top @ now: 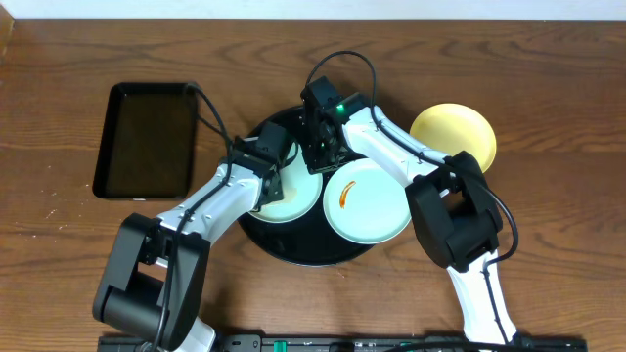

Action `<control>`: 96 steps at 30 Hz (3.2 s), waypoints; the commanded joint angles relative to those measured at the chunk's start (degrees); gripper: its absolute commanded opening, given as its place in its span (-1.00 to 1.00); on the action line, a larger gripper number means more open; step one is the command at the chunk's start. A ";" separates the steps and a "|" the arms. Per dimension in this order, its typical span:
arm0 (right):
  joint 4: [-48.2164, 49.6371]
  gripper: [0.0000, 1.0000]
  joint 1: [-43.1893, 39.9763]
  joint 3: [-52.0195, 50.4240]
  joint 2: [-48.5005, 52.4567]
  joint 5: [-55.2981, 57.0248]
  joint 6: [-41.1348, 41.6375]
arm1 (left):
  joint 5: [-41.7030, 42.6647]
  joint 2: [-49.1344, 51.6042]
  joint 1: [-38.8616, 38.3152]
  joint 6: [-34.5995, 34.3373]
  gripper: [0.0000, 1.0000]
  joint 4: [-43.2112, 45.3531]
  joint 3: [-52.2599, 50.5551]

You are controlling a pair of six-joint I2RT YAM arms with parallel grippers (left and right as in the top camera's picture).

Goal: Clean dirty plates on tray and stack at the side
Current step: 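Scrub the green plate with the sponge while the right gripper holds it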

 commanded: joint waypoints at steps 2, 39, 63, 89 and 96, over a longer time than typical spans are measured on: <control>-0.55 -0.98 -0.59 -0.24 0.28 7.13 0.94 | -11.02 0.37 0.26 2.05 -0.85 -1.44 0.20; -0.50 -0.98 -0.48 -0.24 0.28 7.08 0.98 | 17.05 4.61 0.35 -1.40 -0.84 16.74 0.37; -0.87 -0.97 -0.48 -0.24 0.28 7.10 0.96 | -14.40 4.94 0.37 -0.96 -0.84 3.56 0.39; -0.72 -0.98 -0.48 -0.24 0.28 7.10 0.96 | 13.20 -4.94 0.26 -2.75 -0.83 13.20 0.31; -0.76 -0.98 -0.48 -0.24 0.28 7.10 0.96 | 13.18 0.79 0.28 -2.73 -0.83 19.71 0.31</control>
